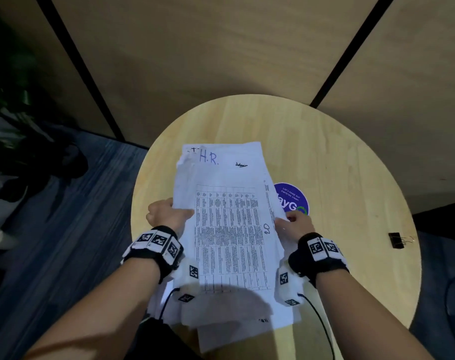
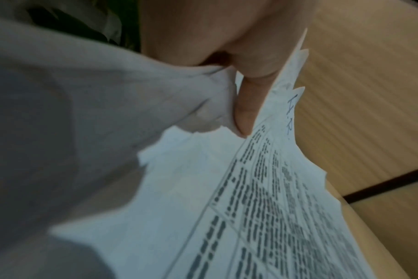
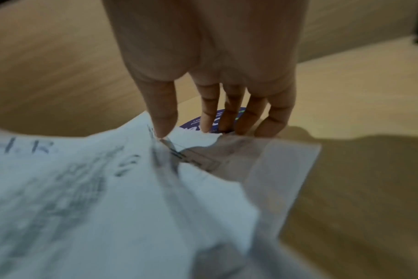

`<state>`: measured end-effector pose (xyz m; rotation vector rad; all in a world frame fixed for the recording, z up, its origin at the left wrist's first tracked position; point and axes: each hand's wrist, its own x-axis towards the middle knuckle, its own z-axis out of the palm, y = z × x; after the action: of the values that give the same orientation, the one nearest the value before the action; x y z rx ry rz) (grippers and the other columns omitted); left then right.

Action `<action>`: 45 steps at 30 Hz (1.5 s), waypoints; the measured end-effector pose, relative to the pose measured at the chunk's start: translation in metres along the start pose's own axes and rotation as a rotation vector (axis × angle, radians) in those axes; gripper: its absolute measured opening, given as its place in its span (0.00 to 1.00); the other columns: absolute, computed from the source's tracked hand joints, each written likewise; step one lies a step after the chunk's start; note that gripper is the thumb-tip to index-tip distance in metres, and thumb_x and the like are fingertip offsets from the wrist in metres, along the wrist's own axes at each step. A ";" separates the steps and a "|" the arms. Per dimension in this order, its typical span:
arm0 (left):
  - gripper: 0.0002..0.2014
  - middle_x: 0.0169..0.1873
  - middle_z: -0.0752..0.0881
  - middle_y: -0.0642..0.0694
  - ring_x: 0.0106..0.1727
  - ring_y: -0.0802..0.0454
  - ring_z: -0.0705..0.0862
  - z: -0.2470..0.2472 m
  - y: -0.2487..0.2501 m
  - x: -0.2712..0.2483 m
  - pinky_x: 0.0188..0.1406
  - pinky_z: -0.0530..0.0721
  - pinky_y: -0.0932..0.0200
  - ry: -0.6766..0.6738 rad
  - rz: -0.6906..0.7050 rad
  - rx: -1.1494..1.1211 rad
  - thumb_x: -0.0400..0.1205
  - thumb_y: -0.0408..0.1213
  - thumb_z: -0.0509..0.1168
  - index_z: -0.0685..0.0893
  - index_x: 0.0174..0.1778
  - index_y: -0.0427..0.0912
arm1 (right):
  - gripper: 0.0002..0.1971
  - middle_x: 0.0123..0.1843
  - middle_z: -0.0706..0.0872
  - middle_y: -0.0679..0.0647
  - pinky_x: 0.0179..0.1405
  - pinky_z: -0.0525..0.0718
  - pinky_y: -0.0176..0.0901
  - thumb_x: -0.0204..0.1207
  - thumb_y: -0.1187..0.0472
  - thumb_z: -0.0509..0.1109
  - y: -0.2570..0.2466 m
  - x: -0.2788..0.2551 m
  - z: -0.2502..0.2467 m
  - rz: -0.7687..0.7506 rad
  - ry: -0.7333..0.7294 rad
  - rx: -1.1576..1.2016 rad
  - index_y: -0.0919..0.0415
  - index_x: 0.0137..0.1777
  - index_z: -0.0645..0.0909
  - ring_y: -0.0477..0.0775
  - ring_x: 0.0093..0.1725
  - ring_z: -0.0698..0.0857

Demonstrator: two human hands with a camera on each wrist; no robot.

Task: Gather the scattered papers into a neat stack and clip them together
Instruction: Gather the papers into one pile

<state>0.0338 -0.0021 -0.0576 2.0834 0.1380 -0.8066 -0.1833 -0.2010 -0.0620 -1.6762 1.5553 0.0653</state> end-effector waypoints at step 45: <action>0.26 0.52 0.85 0.49 0.54 0.51 0.84 0.007 0.072 -0.044 0.46 0.88 0.62 -0.674 0.307 -0.215 0.74 0.11 0.61 0.76 0.63 0.41 | 0.28 0.62 0.81 0.59 0.47 0.80 0.34 0.72 0.61 0.74 -0.002 -0.062 -0.045 -0.027 -0.134 0.653 0.61 0.71 0.70 0.43 0.55 0.86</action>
<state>0.0234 -0.0434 0.0157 1.4899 -0.4328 -1.1901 -0.2178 -0.1775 0.0030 -1.1464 1.2670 -0.3079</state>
